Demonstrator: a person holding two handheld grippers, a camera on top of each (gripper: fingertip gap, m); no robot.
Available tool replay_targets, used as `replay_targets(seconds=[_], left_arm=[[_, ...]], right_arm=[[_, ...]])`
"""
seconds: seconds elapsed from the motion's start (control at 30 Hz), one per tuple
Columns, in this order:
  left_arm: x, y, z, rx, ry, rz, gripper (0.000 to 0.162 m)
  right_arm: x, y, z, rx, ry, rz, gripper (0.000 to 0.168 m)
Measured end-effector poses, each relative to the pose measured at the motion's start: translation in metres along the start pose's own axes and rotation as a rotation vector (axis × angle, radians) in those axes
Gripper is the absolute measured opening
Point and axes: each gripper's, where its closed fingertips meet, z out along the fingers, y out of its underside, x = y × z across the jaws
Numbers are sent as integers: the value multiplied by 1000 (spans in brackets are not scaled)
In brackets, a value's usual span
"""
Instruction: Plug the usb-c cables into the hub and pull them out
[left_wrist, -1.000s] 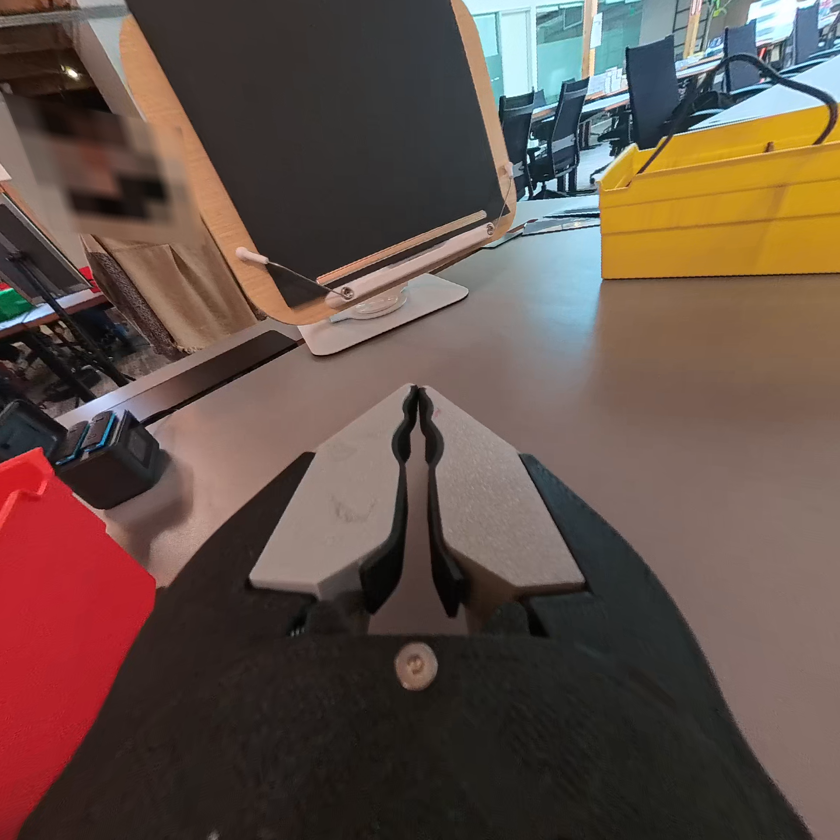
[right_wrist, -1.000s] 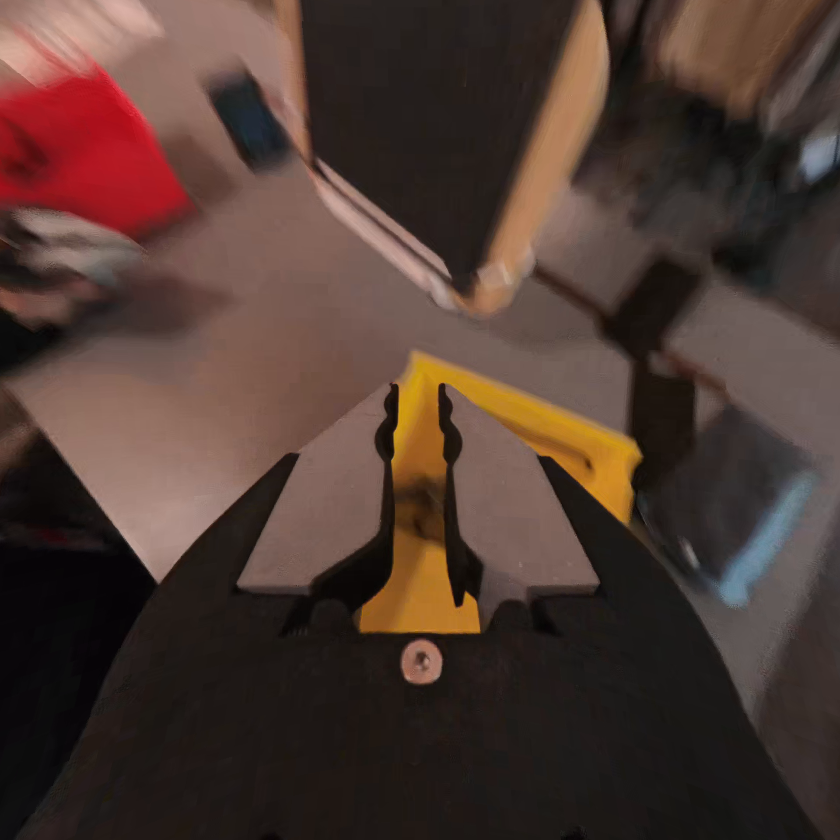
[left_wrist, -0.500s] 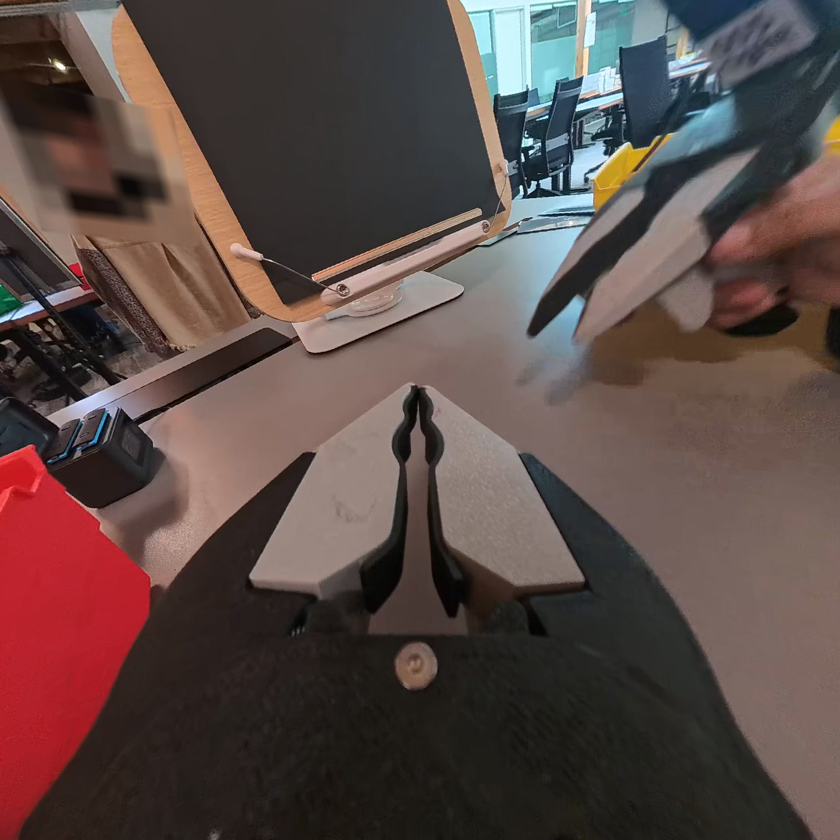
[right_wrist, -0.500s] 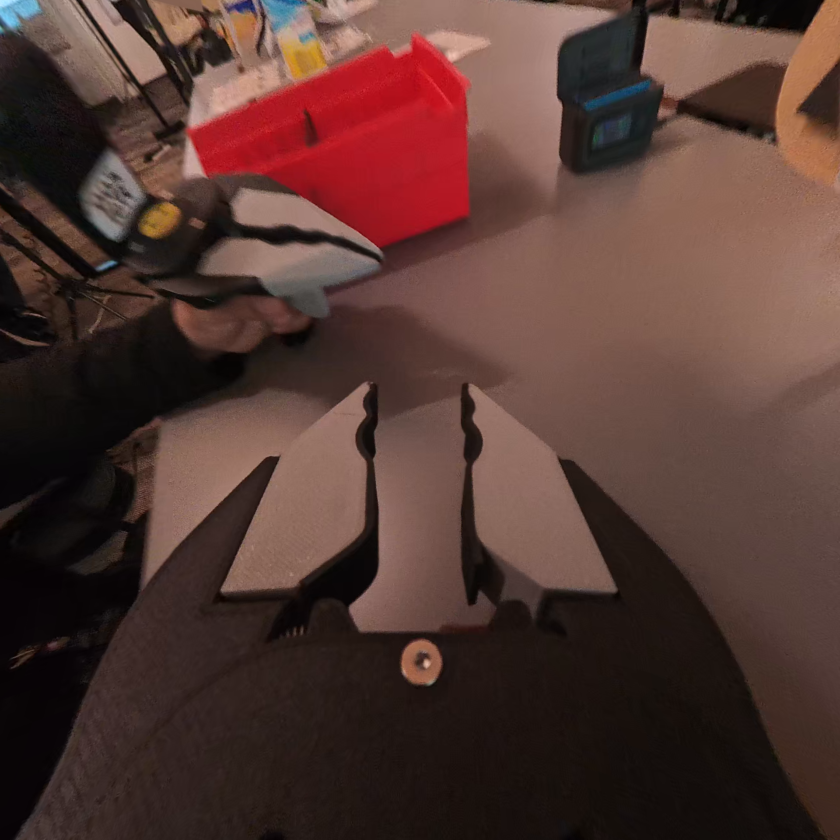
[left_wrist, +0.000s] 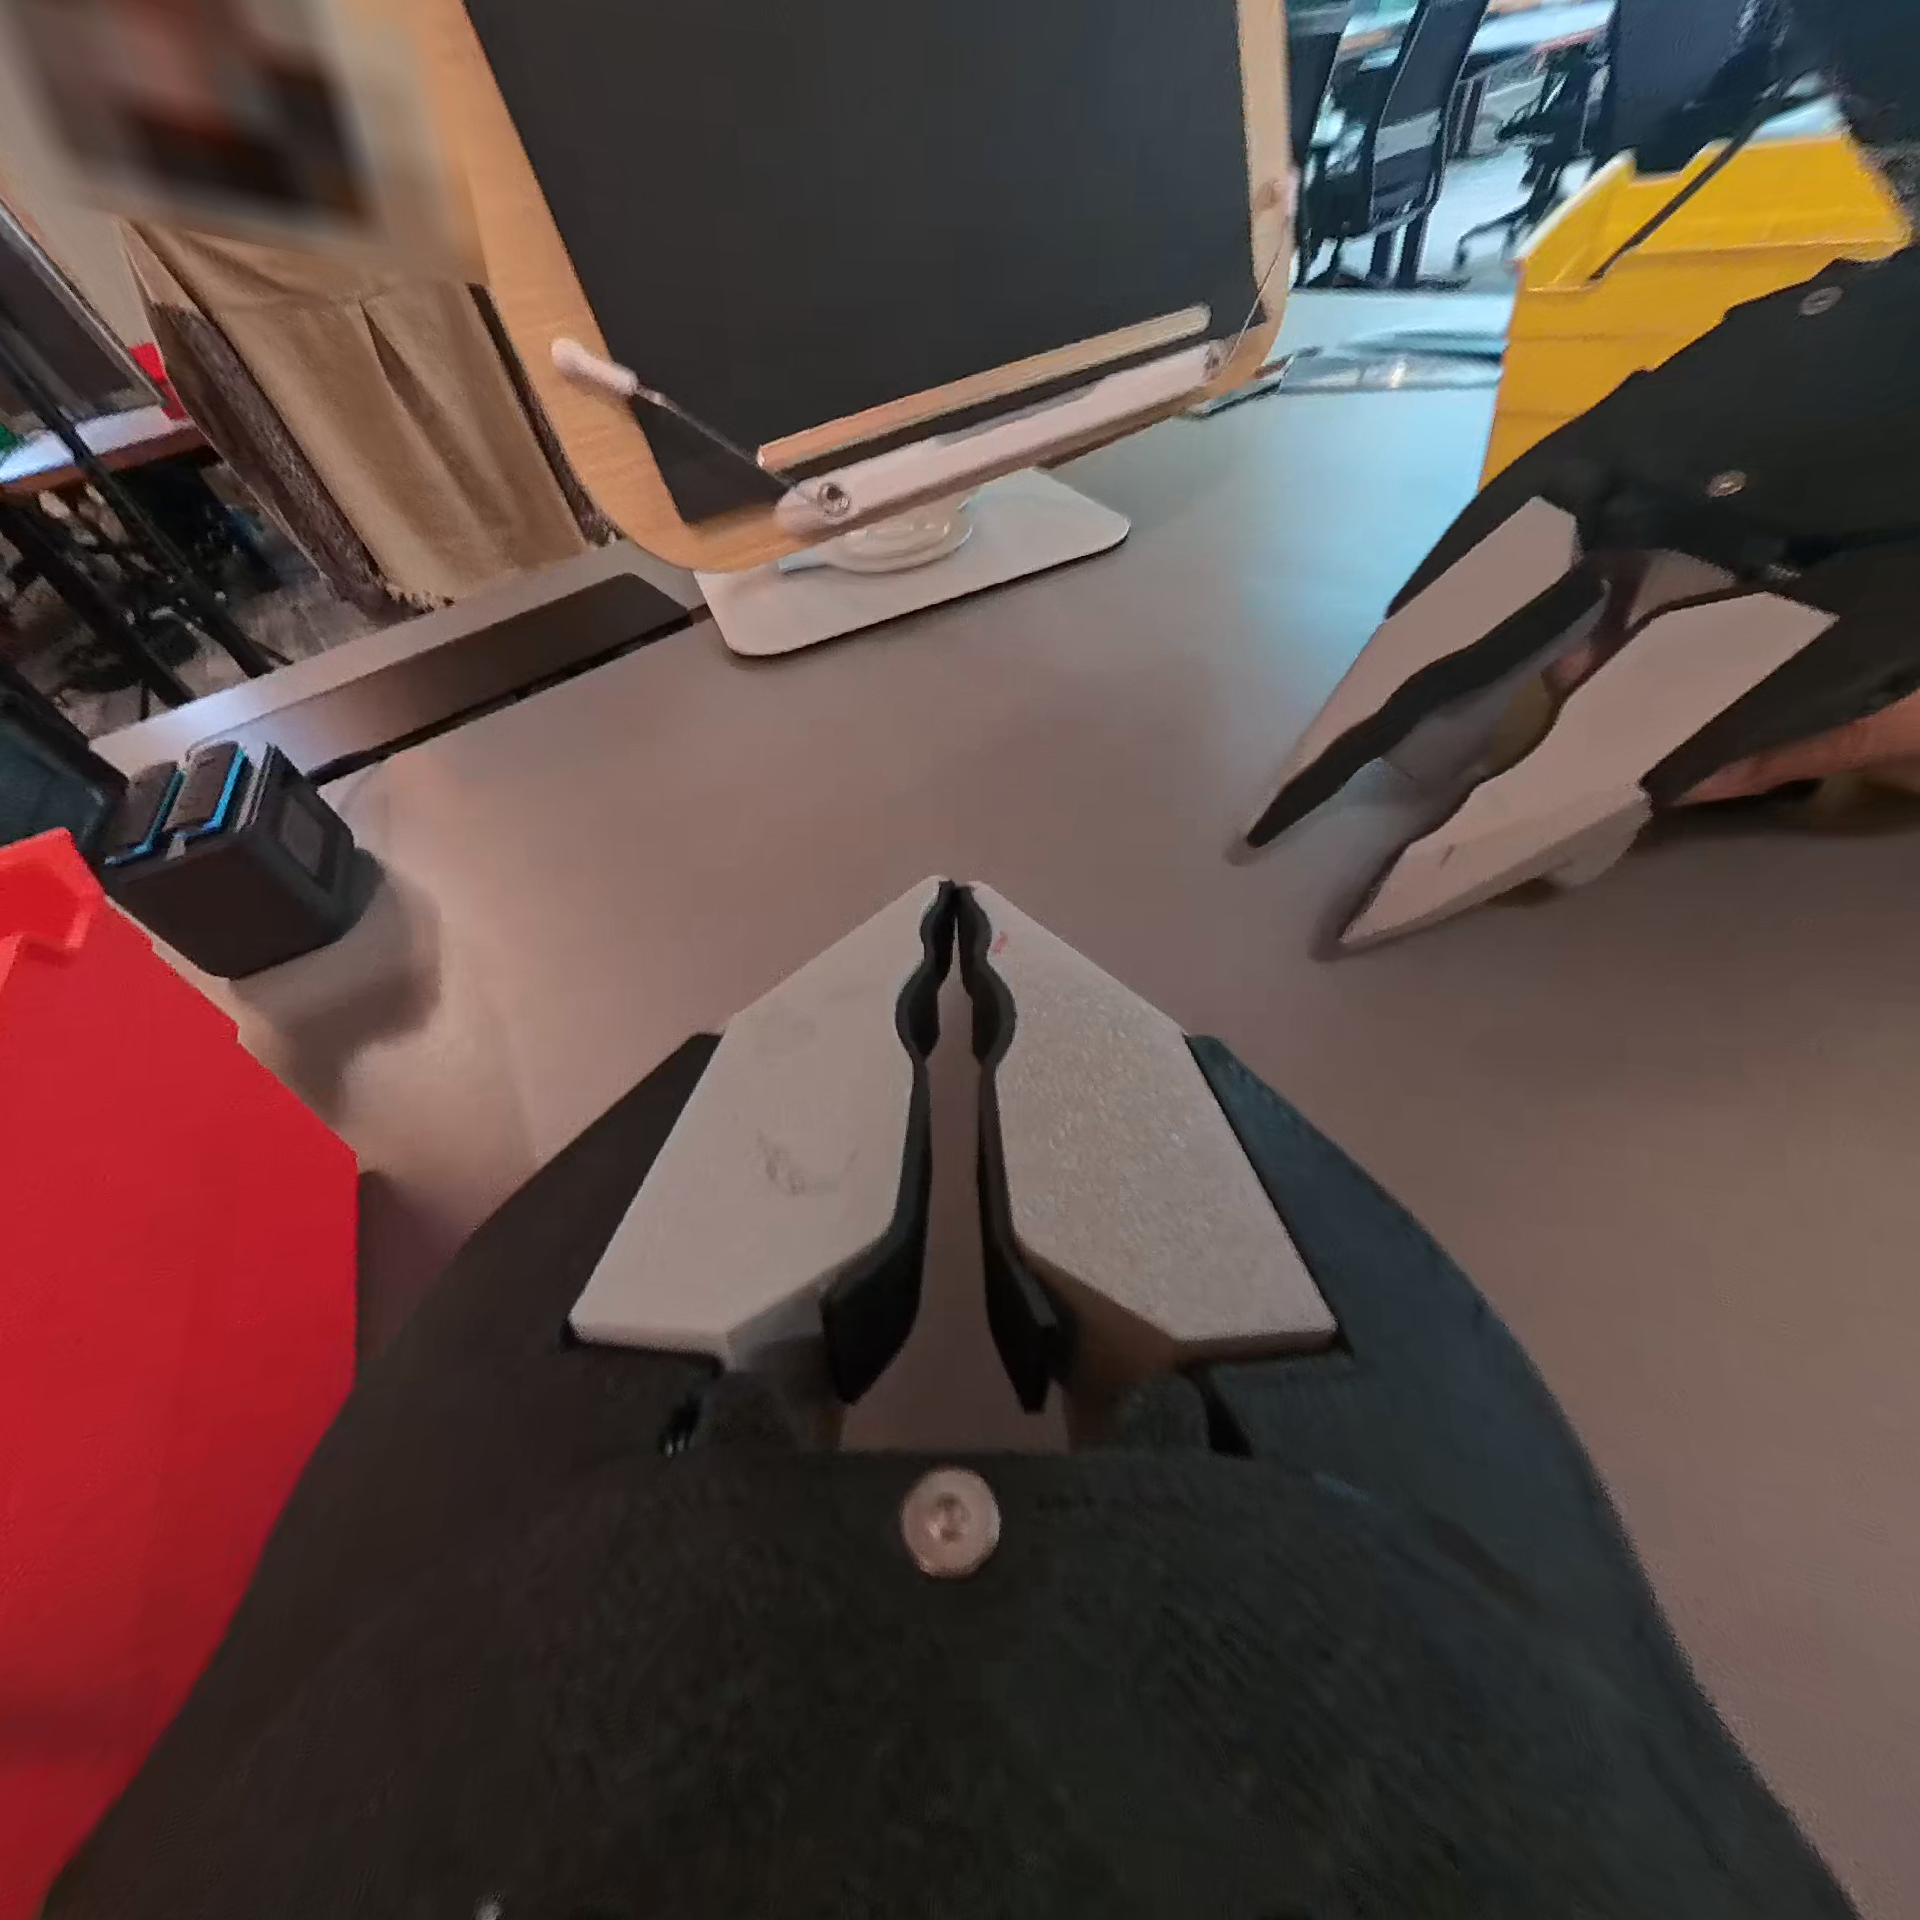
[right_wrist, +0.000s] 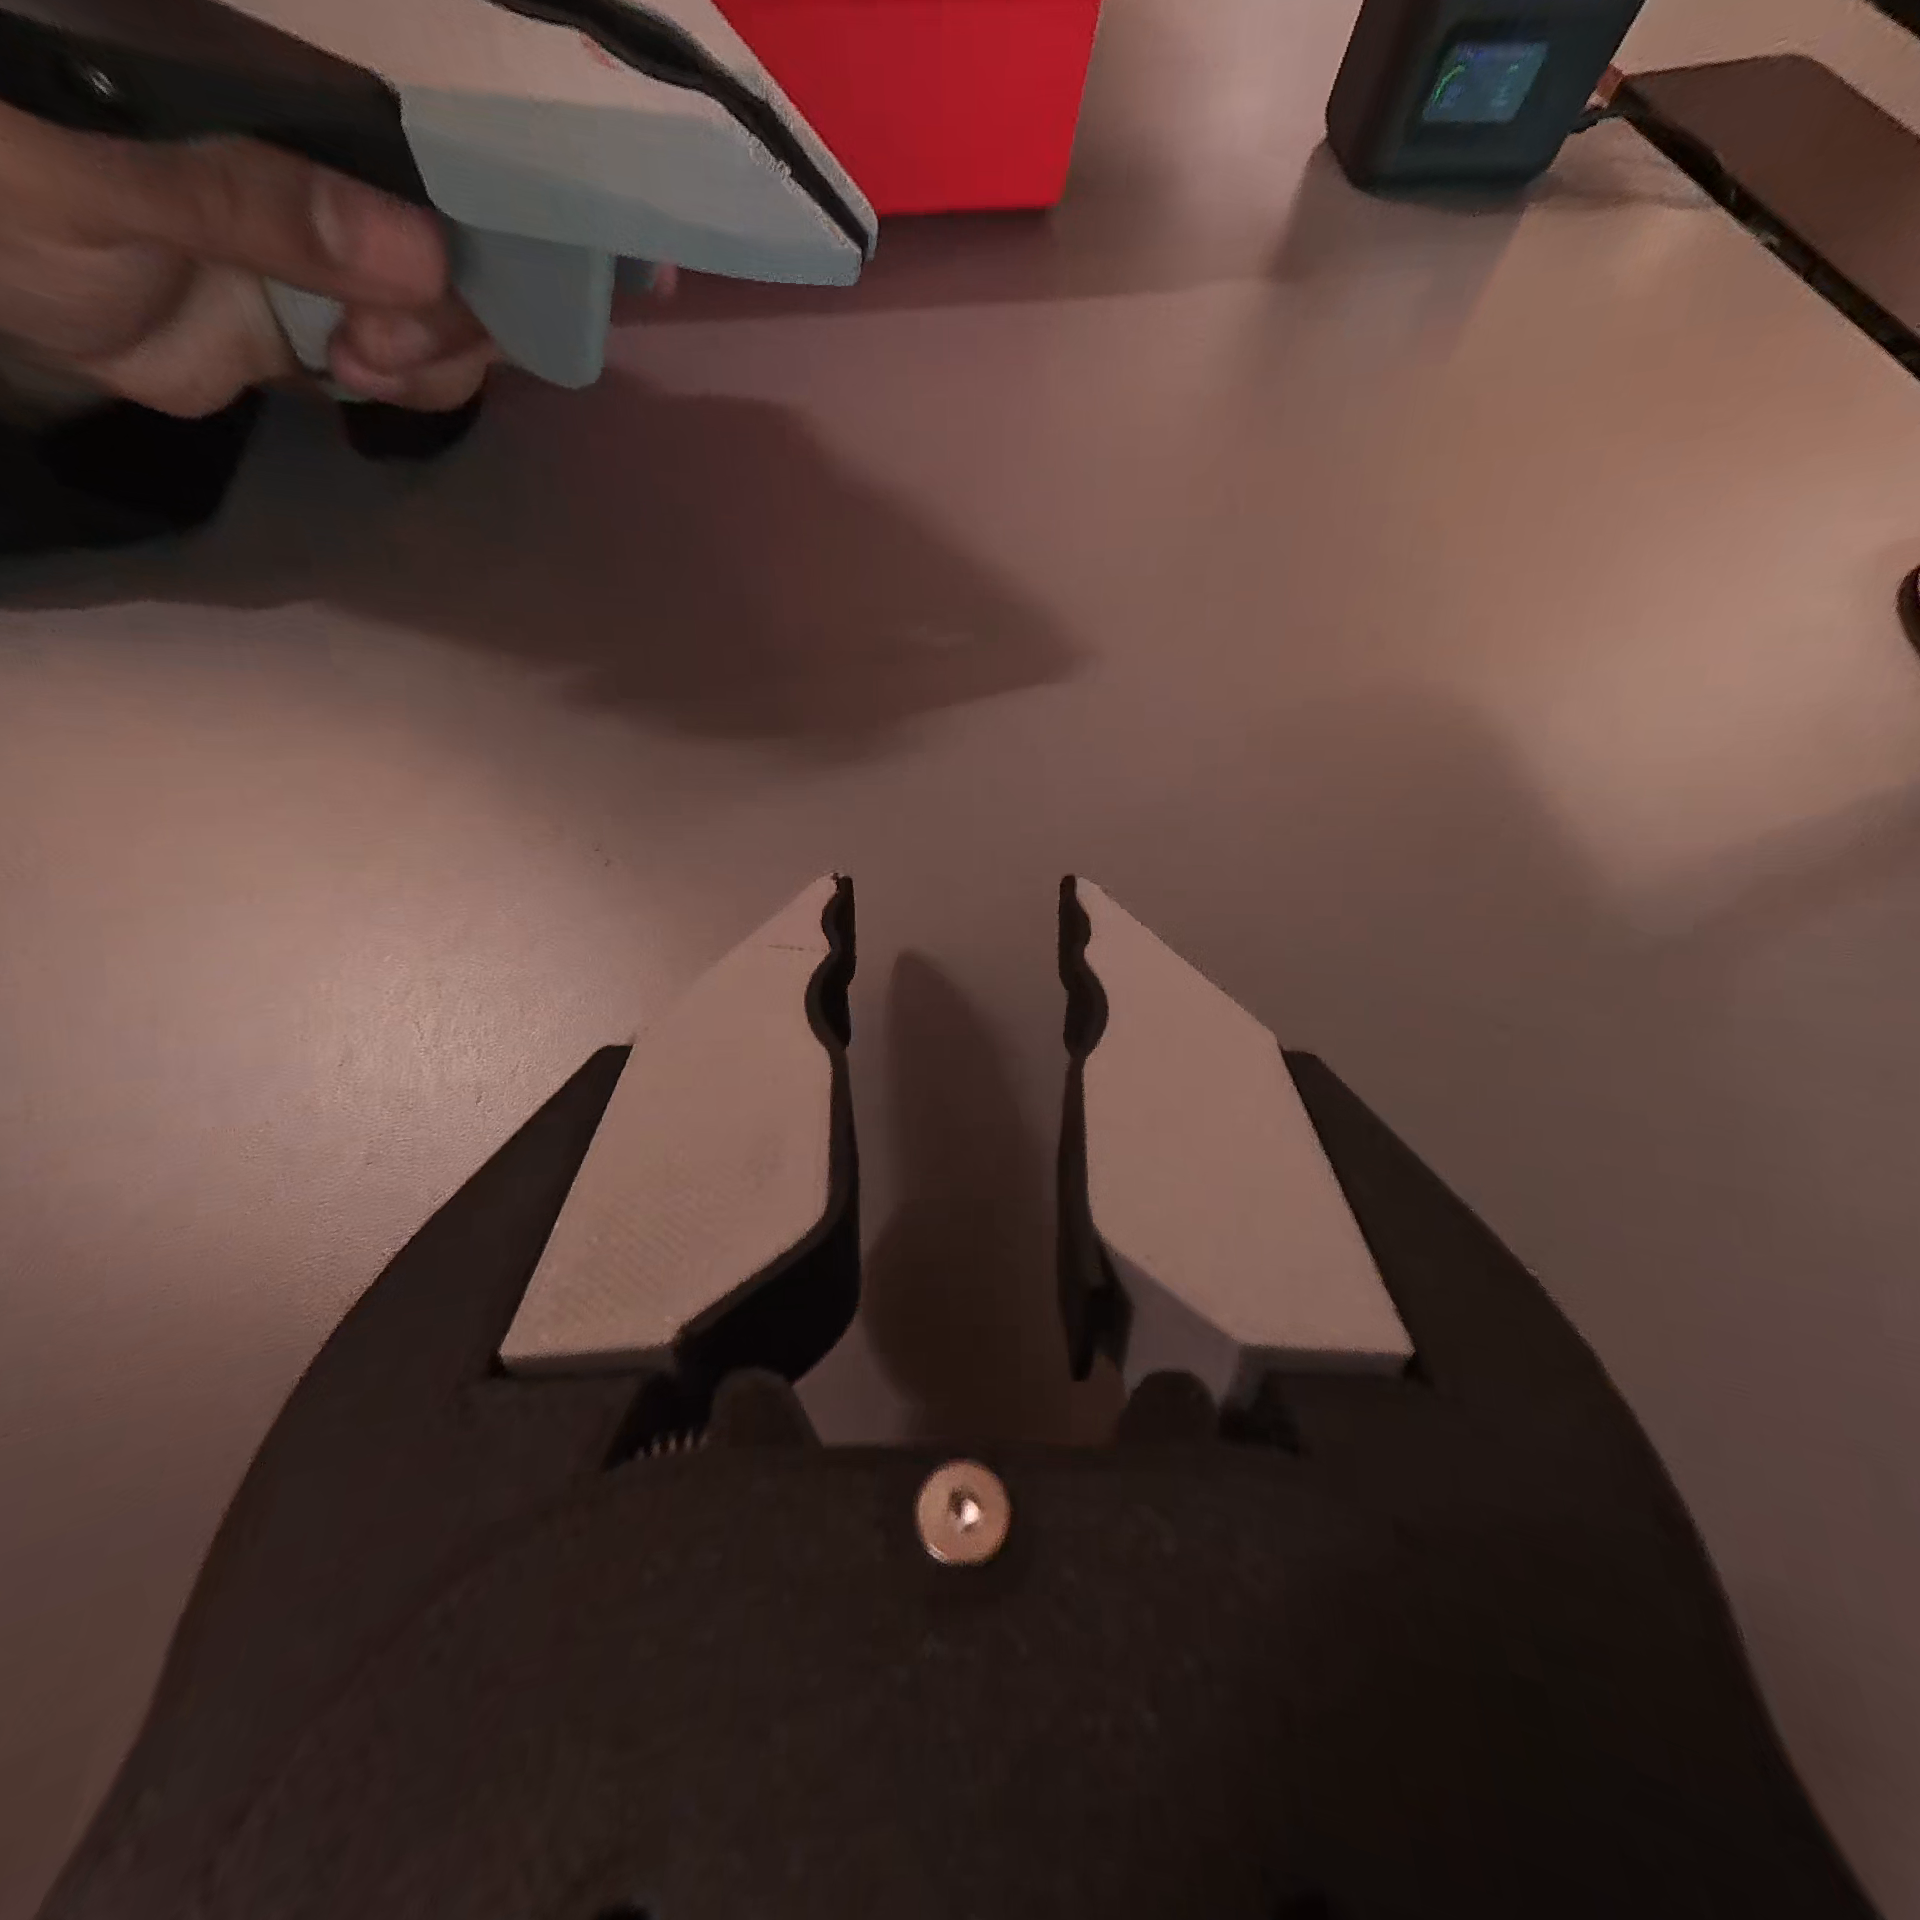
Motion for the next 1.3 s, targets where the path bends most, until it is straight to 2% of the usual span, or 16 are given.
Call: replay_targets(seconds=[0.2, 0.47, 0.67, 0.77, 0.87, 0.93, 1.0, 1.07, 1.13, 1.2, 1.27, 1.3], left_arm=[[-4, 16, 2, -109, -48, 54, 0], [-4, 18, 6, -129, -24, 39, 1], [-5, 23, 9, -167, -62, 76, 19], [-7, 23, 9, -181, -73, 15, 27], [4, 2, -6, -190, -49, -38, 38], [-1, -31, -28, -165, -85, 15, 33], [-18, -61, -50, -182, -108, 34, 34], [-54, -85, -68, -201, -173, 39, 42], [-105, -89, -80, -268, -271, 27, 53], [-159, -69, -85, -394, -359, -32, 63], [-200, -32, -83, -547, -376, -157, 62], [-213, -10, -81, -630, -370, -239, 55]], right_arm=[[-2, 2, 1, -13, -52, 48, 36], [-10, 13, 9, -104, -127, 61, 32], [-7, 2, -2, -5, -143, 118, 31], [-6, 2, -1, -8, -143, 130, 31], [-8, 4, 0, -23, -127, 96, 31], [-8, 5, 1, -34, -102, 63, 30], [-8, 7, 3, -51, -83, 41, 30], [-8, 9, 4, -65, -76, 36, 30], [-7, 9, 4, -65, -74, 38, 30], [-7, 9, 4, -63, -73, 38, 29], [-8, 9, 4, -66, -72, 37, 29], [-8, 9, 4, -67, -70, 36, 29]])
